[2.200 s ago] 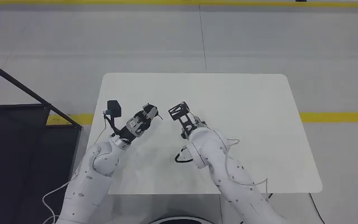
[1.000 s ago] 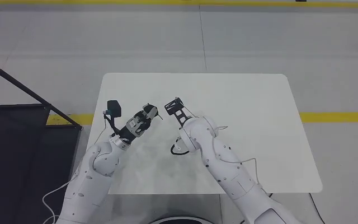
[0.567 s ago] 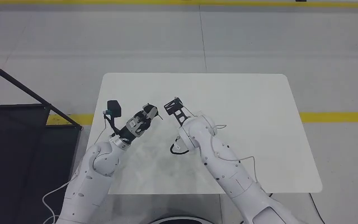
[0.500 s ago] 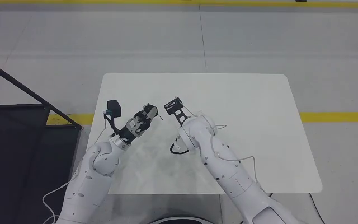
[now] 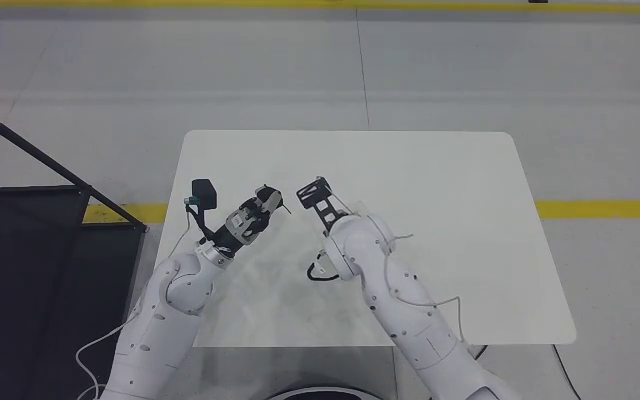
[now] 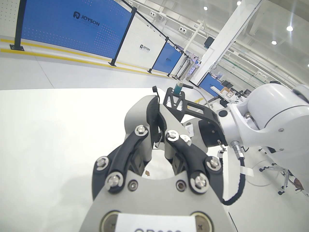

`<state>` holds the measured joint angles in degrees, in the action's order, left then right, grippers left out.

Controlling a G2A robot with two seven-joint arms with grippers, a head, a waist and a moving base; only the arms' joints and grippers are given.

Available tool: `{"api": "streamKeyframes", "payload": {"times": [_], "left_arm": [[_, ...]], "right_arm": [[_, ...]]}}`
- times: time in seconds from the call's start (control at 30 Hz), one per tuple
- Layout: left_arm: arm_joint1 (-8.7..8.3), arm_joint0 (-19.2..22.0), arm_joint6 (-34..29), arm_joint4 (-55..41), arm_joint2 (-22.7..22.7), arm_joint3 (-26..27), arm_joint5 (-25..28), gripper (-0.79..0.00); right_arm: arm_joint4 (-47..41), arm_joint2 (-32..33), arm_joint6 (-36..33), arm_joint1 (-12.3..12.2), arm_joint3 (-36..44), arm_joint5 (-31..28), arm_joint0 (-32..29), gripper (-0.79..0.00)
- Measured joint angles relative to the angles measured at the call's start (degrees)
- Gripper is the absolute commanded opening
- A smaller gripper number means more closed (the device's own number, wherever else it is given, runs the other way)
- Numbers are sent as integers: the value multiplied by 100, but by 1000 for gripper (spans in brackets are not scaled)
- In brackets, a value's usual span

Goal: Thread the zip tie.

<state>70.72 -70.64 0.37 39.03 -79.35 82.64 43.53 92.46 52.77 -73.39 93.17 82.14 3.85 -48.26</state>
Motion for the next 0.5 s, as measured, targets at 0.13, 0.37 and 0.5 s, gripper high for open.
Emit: {"api": "streamKeyframes", "payload": {"times": [0.13,0.37,0.5], "left_arm": [[0,0,0,0,0,0,0,-785],[0,0,0,0,0,0,0,-785],[0,0,0,0,0,0,0,-785]], "right_arm": [[13,33,18,11,27,-18,-33,-739],[-85,65,95,60,-128,-20,31,-785],[-70,88,144,80,-115,26,40,-785]]}}
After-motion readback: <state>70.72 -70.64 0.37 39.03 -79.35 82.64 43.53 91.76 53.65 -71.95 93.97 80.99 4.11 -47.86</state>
